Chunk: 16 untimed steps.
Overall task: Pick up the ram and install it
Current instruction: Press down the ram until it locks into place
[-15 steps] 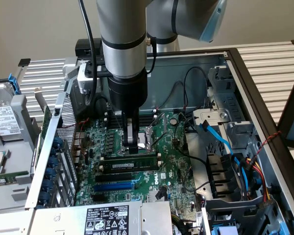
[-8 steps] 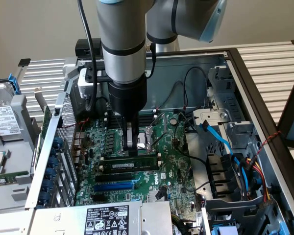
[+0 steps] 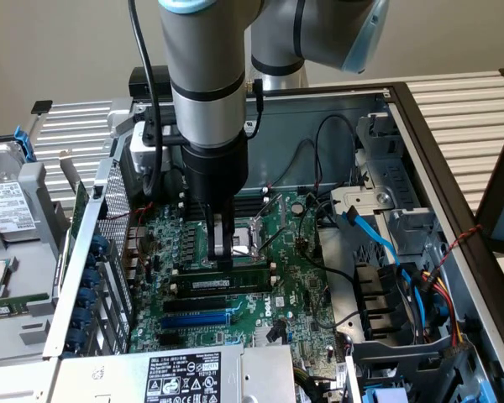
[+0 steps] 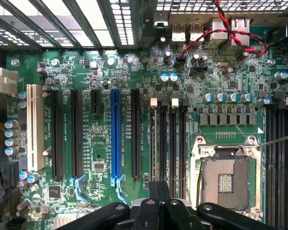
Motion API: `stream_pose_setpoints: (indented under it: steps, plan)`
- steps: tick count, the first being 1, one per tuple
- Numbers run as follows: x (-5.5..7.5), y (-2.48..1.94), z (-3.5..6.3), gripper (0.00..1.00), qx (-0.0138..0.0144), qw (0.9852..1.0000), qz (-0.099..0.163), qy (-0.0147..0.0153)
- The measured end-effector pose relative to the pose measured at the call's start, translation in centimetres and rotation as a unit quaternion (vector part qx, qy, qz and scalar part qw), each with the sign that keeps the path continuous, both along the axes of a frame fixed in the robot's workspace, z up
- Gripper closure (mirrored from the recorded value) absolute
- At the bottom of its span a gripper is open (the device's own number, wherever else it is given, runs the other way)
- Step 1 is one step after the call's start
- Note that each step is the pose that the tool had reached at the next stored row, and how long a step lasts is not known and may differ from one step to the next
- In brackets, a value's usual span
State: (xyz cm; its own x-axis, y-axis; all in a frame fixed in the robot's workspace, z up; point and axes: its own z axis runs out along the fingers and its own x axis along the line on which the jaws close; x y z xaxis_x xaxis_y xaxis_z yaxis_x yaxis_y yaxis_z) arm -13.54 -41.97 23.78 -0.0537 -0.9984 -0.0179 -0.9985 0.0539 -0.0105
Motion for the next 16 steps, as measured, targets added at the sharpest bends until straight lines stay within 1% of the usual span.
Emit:
stream_pose_setpoints:
  steps: [1,3,4,8,10,13,16]
  plan:
    - [0.0,0.04,-0.02,0.89,0.0,1.0,0.0,0.0002]
    - [-0.01,0.32,-0.06,0.89,-0.0002,1.0,0.0,0.0005]
    - [0.0,0.39,-0.07,0.89,-0.0003,1.0,0.0,0.0005]
    - [0.0,0.39,-0.07,0.89,-0.0003,1.0,0.0,0.0005]
    - [0.33,0.4,-0.08,0.89,-0.0003,1.0,0.0,0.0007]
    - [0.38,0.39,-0.08,0.89,-0.0003,1.0,0.0,0.0008]
    - [0.39,0.29,-0.1,0.89,-0.0003,1.0,0.0,0.0008]
